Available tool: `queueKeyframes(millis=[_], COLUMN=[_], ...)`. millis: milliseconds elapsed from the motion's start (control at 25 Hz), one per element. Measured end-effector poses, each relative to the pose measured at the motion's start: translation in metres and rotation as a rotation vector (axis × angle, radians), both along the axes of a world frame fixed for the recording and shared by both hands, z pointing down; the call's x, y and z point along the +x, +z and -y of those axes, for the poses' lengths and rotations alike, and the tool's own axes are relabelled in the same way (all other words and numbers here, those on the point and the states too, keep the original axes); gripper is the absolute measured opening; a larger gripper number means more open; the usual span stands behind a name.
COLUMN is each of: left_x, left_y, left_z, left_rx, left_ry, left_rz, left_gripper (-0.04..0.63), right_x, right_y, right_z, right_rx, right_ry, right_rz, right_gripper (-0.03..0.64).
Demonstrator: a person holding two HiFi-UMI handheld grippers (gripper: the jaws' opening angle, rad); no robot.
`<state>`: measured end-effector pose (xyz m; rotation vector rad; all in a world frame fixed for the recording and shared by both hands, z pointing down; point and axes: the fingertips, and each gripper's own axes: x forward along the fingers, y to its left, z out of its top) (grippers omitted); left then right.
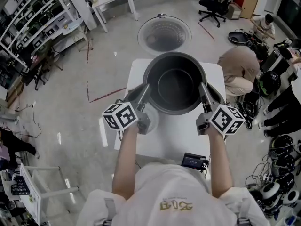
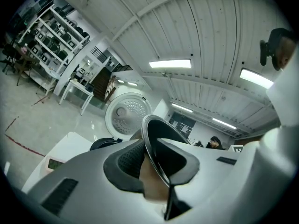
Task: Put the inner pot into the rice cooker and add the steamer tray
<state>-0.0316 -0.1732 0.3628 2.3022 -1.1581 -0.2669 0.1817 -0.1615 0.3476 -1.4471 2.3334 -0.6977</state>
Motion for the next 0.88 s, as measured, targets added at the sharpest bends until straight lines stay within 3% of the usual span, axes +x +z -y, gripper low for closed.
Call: queueKeyframes(millis=[440, 880], left_x=[-0.008, -0.023], left_y=[-0.003, 0.037], left_z=[0.067, 0.104], left_rx=[0.0, -0.087], left_ry=[0.002, -0.022], left_rz=[-0.048, -0.037], left_gripper=[0.087, 0.089], right_x=[-0.007, -0.021], right_y=[0.0, 0.042], right_z=[0.066, 0.108], right_rx=[-0.011, -0.106], right_ry=[0.007, -0.011], right_rz=[0.024, 0.009], right_gripper=[0.075, 0.077])
